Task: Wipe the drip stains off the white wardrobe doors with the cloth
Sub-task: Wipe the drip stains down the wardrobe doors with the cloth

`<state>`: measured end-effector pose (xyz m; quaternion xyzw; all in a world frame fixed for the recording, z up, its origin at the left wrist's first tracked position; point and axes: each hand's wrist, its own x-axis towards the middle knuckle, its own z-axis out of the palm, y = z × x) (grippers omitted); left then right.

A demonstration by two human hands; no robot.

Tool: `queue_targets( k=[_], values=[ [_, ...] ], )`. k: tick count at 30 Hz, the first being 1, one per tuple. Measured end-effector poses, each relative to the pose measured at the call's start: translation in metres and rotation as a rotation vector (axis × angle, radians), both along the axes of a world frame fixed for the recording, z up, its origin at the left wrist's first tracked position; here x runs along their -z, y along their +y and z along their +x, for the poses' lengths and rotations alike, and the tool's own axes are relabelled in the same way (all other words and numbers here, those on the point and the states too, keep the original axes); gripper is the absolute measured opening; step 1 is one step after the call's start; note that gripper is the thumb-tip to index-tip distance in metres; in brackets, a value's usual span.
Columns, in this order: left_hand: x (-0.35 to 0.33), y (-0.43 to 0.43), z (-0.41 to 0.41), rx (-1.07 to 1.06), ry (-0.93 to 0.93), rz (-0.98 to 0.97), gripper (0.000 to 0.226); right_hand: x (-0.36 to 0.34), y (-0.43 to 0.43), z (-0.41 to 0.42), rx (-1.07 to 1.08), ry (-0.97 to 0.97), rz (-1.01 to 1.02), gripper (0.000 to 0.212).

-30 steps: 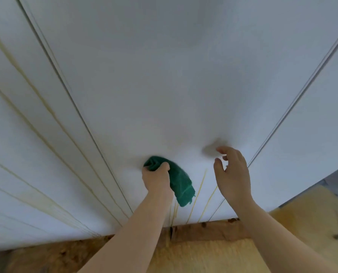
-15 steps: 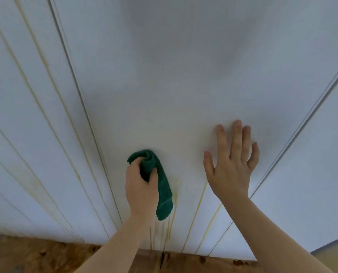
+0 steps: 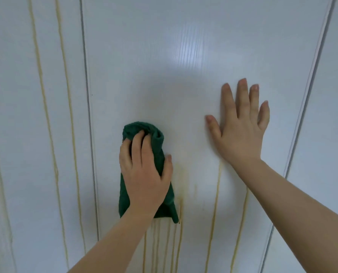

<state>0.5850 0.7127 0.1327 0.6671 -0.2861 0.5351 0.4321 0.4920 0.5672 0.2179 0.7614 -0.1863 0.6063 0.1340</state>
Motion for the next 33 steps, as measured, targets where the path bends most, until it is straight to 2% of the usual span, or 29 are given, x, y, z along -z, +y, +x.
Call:
queue_targets(
  k=[5,9,11,14,17,19,20,21,23,25,26,27,29,31,33],
  values=[
    [0.002,0.015,0.011,-0.005,-0.100,0.139,0.045,0.004,-0.002,0.001,0.019,-0.009,-0.015,0.067],
    [-0.040,0.049,0.042,0.012,-0.384,0.346,0.038,0.002,-0.007,0.004,0.045,-0.054,-0.079,0.065],
    [-0.054,0.056,0.052,0.035,-0.394,0.370,0.038,0.002,-0.008,0.006,0.039,-0.079,-0.086,0.066],
    [-0.014,0.044,0.046,0.018,-0.316,0.412,0.044,0.004,-0.008,0.009,0.051,-0.093,-0.097,0.065],
    [0.045,0.048,0.050,-0.027,-0.538,0.686,0.038,0.005,-0.009,0.011,0.061,-0.094,-0.106,0.065],
    [0.038,0.062,0.060,-0.062,-0.639,0.826,0.034,0.005,-0.009,0.011,0.069,-0.098,-0.114,0.065],
    [0.023,0.066,0.063,-0.095,-0.630,0.841,0.033,0.006,-0.009,0.011,0.070,-0.102,-0.119,0.065],
    [0.005,0.067,0.066,-0.128,-0.584,0.800,0.036,0.006,-0.009,0.011,0.071,-0.106,-0.123,0.065],
    [-0.028,0.061,0.068,-0.152,-0.406,0.561,0.042,0.006,-0.011,0.012,0.070,-0.108,-0.133,0.065],
    [-0.034,0.045,0.059,-0.130,-0.278,0.348,0.044,0.007,-0.012,0.013,0.076,-0.106,-0.142,0.065],
    [-0.022,0.037,0.053,-0.122,-0.278,0.328,0.044,0.008,-0.013,0.013,0.084,-0.105,-0.148,0.065],
    [-0.002,0.031,0.049,-0.104,-0.326,0.386,0.043,0.008,-0.013,0.012,0.088,-0.104,-0.148,0.065],
    [0.047,0.034,0.046,-0.068,-0.537,0.657,0.036,0.007,-0.014,0.012,0.081,-0.096,-0.146,0.065],
    [0.070,0.052,0.049,-0.042,-0.673,0.910,0.033,0.006,-0.014,0.011,0.067,-0.090,-0.147,0.065],
    [0.054,0.064,0.054,-0.037,-0.658,0.919,0.031,0.007,-0.013,0.011,0.067,-0.091,-0.140,0.065]
  ],
)
